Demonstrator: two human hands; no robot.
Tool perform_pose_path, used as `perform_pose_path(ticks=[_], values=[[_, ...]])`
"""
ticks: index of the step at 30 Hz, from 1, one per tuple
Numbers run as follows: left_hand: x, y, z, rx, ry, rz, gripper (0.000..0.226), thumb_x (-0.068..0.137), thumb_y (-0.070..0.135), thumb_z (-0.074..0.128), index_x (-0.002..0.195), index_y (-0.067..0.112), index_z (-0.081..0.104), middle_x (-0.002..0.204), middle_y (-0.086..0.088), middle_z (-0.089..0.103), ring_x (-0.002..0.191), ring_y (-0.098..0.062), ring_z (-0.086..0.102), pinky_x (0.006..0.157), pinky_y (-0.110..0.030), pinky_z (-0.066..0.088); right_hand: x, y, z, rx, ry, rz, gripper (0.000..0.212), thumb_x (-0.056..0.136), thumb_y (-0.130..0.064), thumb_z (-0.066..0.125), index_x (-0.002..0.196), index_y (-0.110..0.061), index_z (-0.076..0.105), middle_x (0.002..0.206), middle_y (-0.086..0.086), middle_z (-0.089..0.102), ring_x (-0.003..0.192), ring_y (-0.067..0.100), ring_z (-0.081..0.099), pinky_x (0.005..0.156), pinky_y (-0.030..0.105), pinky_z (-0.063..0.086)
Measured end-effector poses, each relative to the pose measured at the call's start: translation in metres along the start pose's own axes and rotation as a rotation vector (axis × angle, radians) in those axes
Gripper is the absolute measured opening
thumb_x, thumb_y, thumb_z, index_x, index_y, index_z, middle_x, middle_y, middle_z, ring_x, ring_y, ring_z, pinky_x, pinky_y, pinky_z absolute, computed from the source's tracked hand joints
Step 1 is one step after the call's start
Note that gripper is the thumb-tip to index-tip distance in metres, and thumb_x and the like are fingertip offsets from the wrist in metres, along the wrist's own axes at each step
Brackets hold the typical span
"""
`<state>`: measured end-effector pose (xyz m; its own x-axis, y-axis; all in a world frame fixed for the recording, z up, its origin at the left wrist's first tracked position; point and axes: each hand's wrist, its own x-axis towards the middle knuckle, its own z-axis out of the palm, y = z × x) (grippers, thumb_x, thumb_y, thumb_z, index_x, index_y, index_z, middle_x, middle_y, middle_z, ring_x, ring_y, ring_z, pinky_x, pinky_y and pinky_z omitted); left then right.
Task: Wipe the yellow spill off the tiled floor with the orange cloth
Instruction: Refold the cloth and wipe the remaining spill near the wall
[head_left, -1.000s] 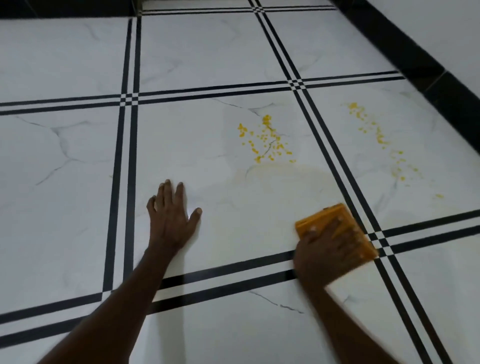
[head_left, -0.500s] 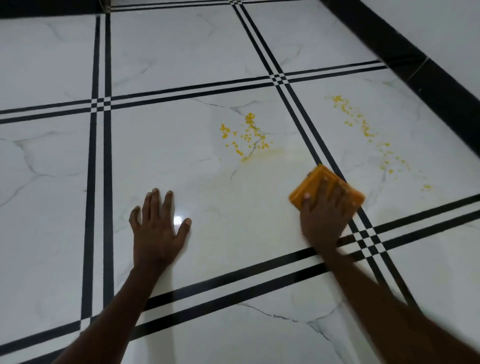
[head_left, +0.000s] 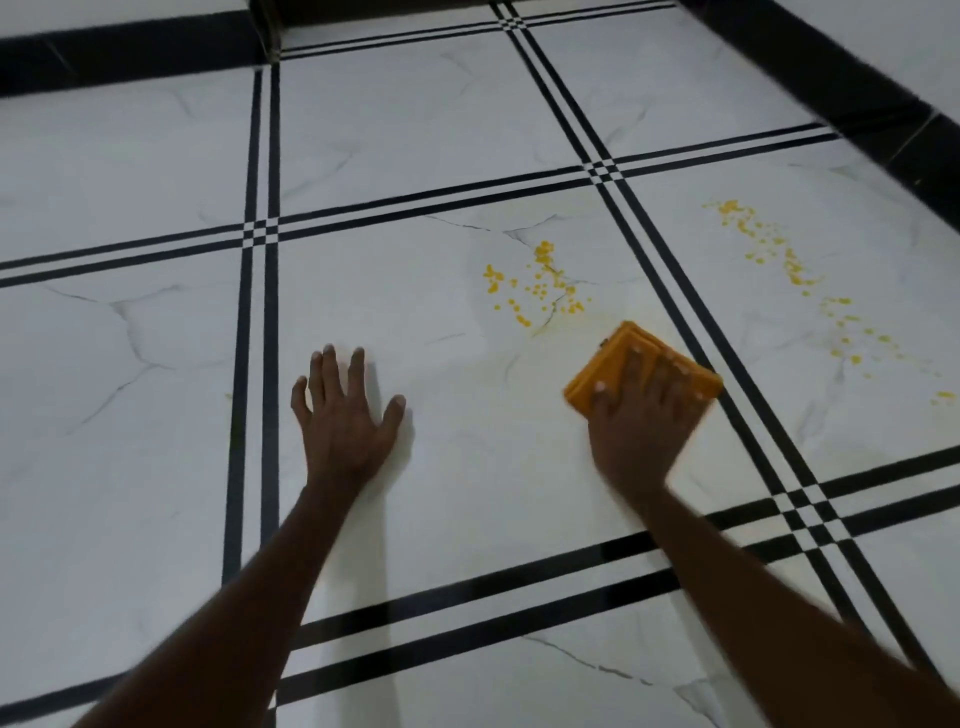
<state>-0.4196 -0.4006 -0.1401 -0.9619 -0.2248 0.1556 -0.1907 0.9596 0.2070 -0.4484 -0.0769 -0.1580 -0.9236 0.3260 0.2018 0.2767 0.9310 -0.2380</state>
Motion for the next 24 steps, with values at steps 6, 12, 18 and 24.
perform_pose_path(ticks=[6,12,18,24], values=[[0.03,-0.011,0.013,0.071,-0.091,-0.009,0.081,0.096,0.064,0.03,0.16,0.014,0.024,0.165,-0.023,0.023,0.153,-0.038,0.02,0.121,-0.056,0.022,-0.073,-0.087,0.008,0.033,-0.189,-0.654,0.073,0.097,-0.051,0.038,0.163,-0.025,0.022,0.17,0.016,0.017,0.156,0.041,0.015,0.126,0.06,0.006],[0.032,-0.01,0.013,0.045,-0.081,-0.011,0.081,0.094,0.061,0.043,0.16,0.017,0.026,0.166,-0.02,0.022,0.154,-0.035,0.019,0.12,-0.053,0.022,0.107,-0.095,0.046,0.003,-0.151,-0.648,0.071,0.105,-0.06,0.015,0.154,-0.016,0.044,0.155,0.021,0.047,0.143,0.039,0.042,0.124,0.047,0.013],[0.034,-0.008,0.007,0.05,-0.119,-0.042,0.083,0.094,0.061,0.041,0.16,0.016,0.024,0.167,-0.018,0.018,0.155,-0.033,0.016,0.122,-0.051,0.02,0.009,-0.094,0.016,-0.067,-0.024,0.018,0.068,0.1,-0.047,0.036,0.16,-0.015,0.031,0.16,0.027,0.034,0.147,0.048,0.032,0.124,0.063,0.011],[0.036,-0.01,0.01,0.047,-0.161,-0.049,0.084,0.093,0.066,0.038,0.162,0.02,0.02,0.169,-0.014,0.012,0.157,-0.031,0.01,0.124,-0.051,0.015,0.064,-0.184,0.057,0.056,-0.218,-0.904,0.062,0.104,-0.048,0.032,0.16,-0.02,0.033,0.166,0.019,0.027,0.154,0.043,0.021,0.122,0.064,0.02]])
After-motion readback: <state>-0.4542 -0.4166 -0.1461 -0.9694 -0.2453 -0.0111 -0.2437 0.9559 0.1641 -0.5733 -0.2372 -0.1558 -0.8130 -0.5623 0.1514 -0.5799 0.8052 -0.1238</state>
